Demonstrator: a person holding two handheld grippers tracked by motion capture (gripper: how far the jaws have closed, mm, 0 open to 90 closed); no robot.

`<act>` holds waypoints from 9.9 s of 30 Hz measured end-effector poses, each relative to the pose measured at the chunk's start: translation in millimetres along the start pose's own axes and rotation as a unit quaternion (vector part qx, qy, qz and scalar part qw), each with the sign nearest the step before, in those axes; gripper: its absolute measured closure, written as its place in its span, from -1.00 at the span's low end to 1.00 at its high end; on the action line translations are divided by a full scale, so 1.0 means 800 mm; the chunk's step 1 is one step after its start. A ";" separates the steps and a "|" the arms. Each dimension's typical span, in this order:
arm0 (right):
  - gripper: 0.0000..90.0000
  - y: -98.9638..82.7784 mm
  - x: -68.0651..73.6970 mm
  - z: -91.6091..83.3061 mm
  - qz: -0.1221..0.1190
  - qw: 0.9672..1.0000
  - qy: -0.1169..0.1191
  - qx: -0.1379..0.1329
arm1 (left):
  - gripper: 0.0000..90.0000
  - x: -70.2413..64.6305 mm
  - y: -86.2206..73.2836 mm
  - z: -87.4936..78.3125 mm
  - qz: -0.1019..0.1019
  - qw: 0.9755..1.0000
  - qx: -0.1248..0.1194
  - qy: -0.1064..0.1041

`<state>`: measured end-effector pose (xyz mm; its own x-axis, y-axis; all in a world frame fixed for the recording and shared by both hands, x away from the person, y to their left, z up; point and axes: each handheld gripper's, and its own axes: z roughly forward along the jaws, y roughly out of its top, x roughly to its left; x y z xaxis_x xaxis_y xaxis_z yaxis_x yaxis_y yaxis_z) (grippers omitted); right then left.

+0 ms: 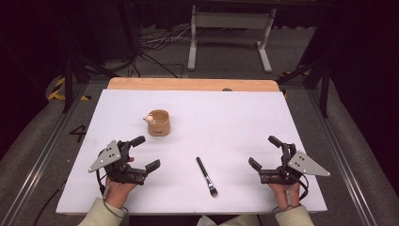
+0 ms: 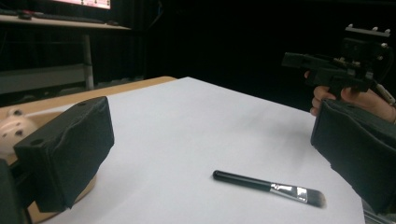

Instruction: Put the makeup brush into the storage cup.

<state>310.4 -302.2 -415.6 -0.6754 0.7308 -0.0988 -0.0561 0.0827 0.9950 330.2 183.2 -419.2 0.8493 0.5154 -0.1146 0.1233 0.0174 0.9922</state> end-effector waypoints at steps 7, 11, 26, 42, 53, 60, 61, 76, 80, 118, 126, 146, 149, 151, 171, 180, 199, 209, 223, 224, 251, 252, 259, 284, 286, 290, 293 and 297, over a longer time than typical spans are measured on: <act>-0.98 -0.002 -0.002 -0.004 0.007 1.000 0.002 -0.002 | -1.00 -0.008 0.010 0.027 0.007 1.000 -0.001 -0.029; -0.98 -0.003 -0.007 -0.006 0.012 1.000 -0.001 -0.001 | -1.00 -0.011 0.015 0.045 0.014 0.999 0.011 -0.045; -0.98 0.004 -0.017 -0.006 0.013 1.000 -0.004 0.006 | -0.95 -0.020 0.059 0.105 0.087 0.984 0.123 -0.091; -0.99 0.004 -0.028 -0.018 0.028 0.999 -0.005 0.017 | -0.97 -0.036 0.080 0.167 0.184 0.929 0.285 -0.147; -0.99 0.006 -0.031 -0.016 0.036 0.999 -0.001 0.018 | -0.93 -0.036 0.080 0.188 0.204 0.894 0.361 -0.171; -0.99 0.006 -0.033 -0.012 0.042 0.999 0.004 0.017 | -0.95 -0.037 0.077 0.200 0.204 0.880 0.392 -0.177; -0.99 0.006 -0.033 -0.011 0.044 0.999 0.004 0.017 | -0.95 -0.037 0.077 0.202 0.202 0.878 0.395 -0.178; -0.99 0.007 -0.037 -0.009 0.063 0.998 0.010 0.013 | -0.80 -0.039 0.067 0.221 0.187 0.864 0.420 -0.203; -0.99 0.007 -0.037 -0.008 0.063 0.998 0.012 0.013 | -0.78 -0.042 0.061 0.225 0.192 0.859 0.429 -0.205; -0.99 0.003 -0.039 -0.003 0.079 0.996 0.018 0.027 | -0.62 -0.049 0.009 0.252 0.189 0.796 0.518 -0.249; -0.99 0.003 -0.039 -0.002 0.080 0.996 0.019 0.031 | -0.56 -0.054 0.005 0.255 0.201 0.791 0.523 -0.246; -0.99 -0.001 -0.045 -0.005 0.111 0.993 0.010 0.038 | -0.43 -0.056 -0.003 0.260 0.195 0.779 0.540 -0.253; -0.98 -0.002 -0.045 -0.004 0.124 0.991 0.014 0.041 | -0.36 -0.056 -0.004 0.260 0.194 0.778 0.540 -0.255; -0.98 -0.002 -0.045 -0.003 0.123 0.991 0.016 0.043 | -0.34 -0.056 -0.004 0.260 0.196 0.777 0.540 -0.256; -0.97 -0.006 -0.041 0.004 0.123 0.990 0.027 0.065 | 0.74 -0.065 -0.002 0.255 0.224 0.752 0.569 -0.247; -0.97 -0.005 -0.041 0.003 0.121 0.990 0.026 0.067 | 0.75 -0.064 0.005 0.250 0.226 0.754 0.563 -0.252; -0.99 -0.003 -0.034 0.005 0.066 0.995 0.006 0.075 | 0.75 -0.051 0.079 0.217 0.210 0.828 0.461 -0.240; -0.99 -0.003 -0.034 0.005 0.068 0.995 0.007 0.068 | 0.75 -0.041 0.105 0.200 0.186 0.854 0.425 -0.236; -0.99 -0.001 -0.032 0.003 0.060 0.996 0.005 0.062 | 0.75 -0.018 0.111 0.180 0.157 0.911 0.342 -0.170; -0.99 -0.001 -0.032 0.003 0.059 0.996 0.005 0.062 | 0.75 -0.016 0.112 0.179 0.152 0.915 0.333 -0.168; -0.99 -0.002 -0.031 0.003 0.063 0.996 0.010 0.054 | 0.75 0.027 0.109 0.141 0.063 0.976 0.205 -0.047; -0.99 -0.002 -0.031 0.003 0.063 0.996 0.011 0.055 | 0.75 0.028 0.109 0.139 0.065 0.977 0.199 -0.040; -0.99 -0.001 -0.031 0.003 0.068 0.996 0.016 0.051 | 0.75 0.030 0.109 0.132 0.051 0.983 0.175 -0.019; -0.99 -0.002 -0.033 -0.001 0.075 0.996 0.016 0.049 | 0.75 0.054 0.102 0.110 0.025 0.986 0.130 0.102; -0.99 -0.002 -0.033 -0.001 0.076 0.996 0.015 0.049 | 0.75 0.057 0.101 0.108 0.018 0.987 0.123 0.106; -0.99 -0.003 -0.033 -0.001 0.079 0.995 0.018 0.049 | 0.75 0.059 0.097 0.109 0.008 0.986 0.108 0.126; -0.99 -0.003 -0.033 -0.001 0.081 0.995 0.019 0.049 | 0.75 0.060 0.097 0.109 0.011 0.984 0.109 0.138; -0.99 -0.003 -0.034 -0.001 0.081 0.995 0.017 0.049 | 0.75 0.065 0.097 0.107 0.013 0.982 0.108 0.152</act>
<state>328.3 -322.5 -415.5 -0.6945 0.7166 0.0647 0.1263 0.0330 0.9914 427.5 138.1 -352.5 0.6647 0.7461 -0.0373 0.2372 -0.1635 0.9576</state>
